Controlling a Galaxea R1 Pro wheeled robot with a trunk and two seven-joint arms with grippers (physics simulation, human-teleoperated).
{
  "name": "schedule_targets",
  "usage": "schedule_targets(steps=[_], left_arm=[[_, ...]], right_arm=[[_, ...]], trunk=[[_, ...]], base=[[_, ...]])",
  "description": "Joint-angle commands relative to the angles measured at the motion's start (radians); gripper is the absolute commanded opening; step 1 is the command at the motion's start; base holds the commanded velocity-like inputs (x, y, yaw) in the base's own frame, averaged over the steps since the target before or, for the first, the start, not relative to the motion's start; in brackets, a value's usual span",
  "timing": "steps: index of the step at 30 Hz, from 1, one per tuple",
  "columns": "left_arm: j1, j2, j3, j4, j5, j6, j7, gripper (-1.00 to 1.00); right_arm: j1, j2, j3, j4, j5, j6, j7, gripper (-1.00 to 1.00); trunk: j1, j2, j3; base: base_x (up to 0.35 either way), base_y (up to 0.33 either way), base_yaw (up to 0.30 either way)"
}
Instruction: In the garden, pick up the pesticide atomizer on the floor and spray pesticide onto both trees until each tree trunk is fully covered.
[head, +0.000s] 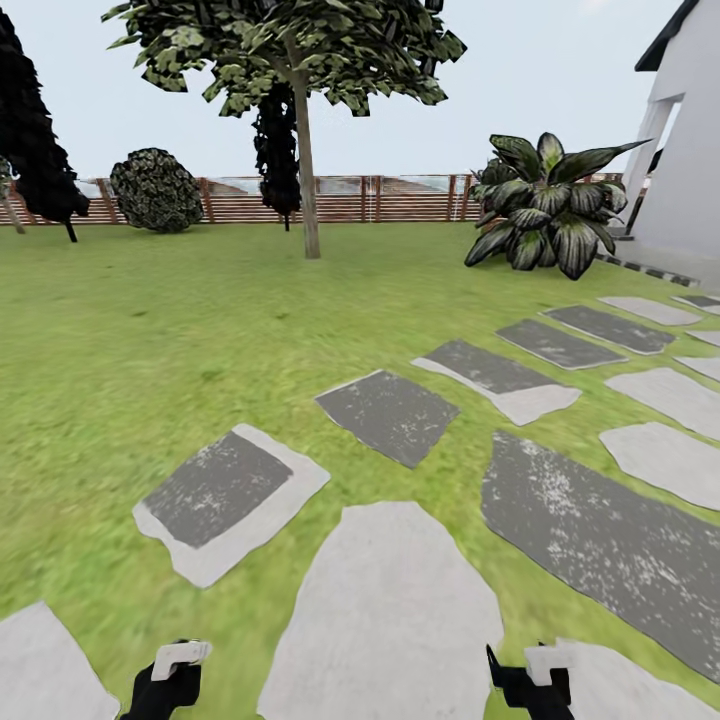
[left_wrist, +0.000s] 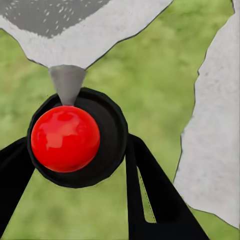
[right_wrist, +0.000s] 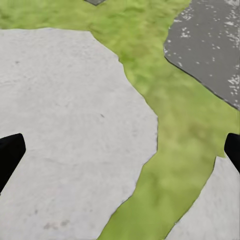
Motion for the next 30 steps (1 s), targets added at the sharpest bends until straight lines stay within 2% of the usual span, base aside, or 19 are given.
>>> schedule_targets(steps=[1,30], left_arm=[[-0.001,0.0,0.006,0.001,0.004,-0.002,-0.008,-1.0],[-0.001,0.0,0.006,0.001,0.004,-0.002,-0.008,-1.0]], right_arm=[[-0.001,0.0,0.0,0.0,0.0,-0.003,0.0,1.0],[-0.001,0.0,0.0,0.0,0.0,-0.003,0.0,1.0]], trunk=[[0.0,0.0,-0.001],[0.0,0.0,-0.001]], base=[[0.34,0.0,0.0],[0.339,0.0,0.0]])
